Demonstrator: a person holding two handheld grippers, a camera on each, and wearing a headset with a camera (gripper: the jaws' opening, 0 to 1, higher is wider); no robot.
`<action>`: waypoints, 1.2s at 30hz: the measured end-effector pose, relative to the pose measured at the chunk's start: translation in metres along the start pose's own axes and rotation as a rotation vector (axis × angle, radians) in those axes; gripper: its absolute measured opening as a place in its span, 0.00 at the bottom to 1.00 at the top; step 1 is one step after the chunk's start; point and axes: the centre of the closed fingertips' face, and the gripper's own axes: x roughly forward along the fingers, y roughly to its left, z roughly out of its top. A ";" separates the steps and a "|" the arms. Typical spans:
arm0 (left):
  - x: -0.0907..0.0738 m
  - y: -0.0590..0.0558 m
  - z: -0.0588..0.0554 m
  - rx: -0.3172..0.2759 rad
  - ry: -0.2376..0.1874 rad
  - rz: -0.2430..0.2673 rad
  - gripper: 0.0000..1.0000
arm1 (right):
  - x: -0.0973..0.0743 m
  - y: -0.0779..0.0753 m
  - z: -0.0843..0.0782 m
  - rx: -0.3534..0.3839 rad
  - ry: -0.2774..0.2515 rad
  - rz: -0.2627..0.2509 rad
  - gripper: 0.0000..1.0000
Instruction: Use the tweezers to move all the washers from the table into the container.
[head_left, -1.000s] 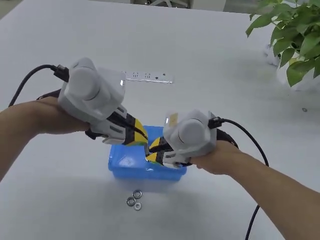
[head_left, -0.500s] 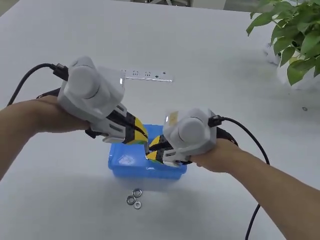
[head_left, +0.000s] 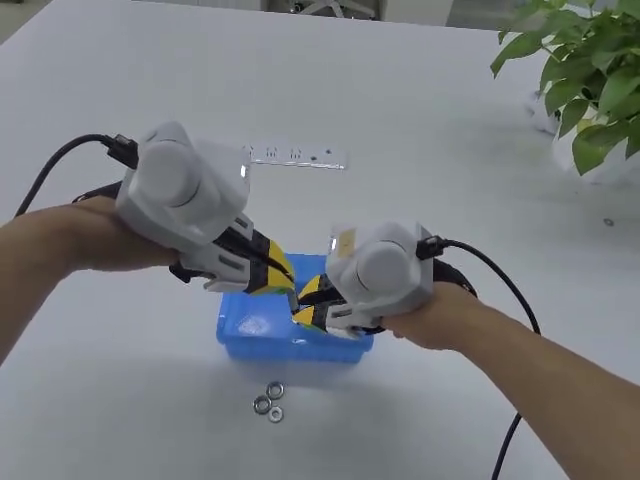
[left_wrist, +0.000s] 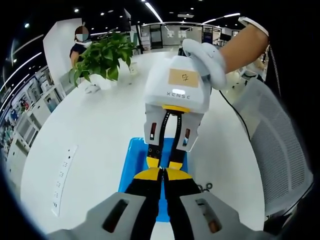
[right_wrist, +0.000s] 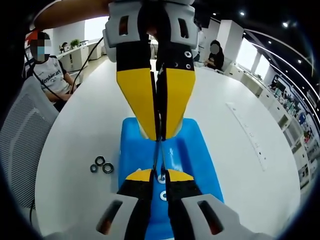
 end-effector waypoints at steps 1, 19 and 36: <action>-0.001 0.000 0.001 0.000 0.000 0.001 0.06 | 0.000 0.000 0.001 -0.001 0.000 0.000 0.11; -0.023 -0.010 0.019 0.022 -0.003 0.026 0.05 | -0.021 0.006 0.022 -0.033 -0.026 -0.035 0.11; -0.041 -0.032 0.036 0.055 0.003 0.035 0.05 | -0.045 0.025 0.040 -0.048 -0.057 -0.077 0.11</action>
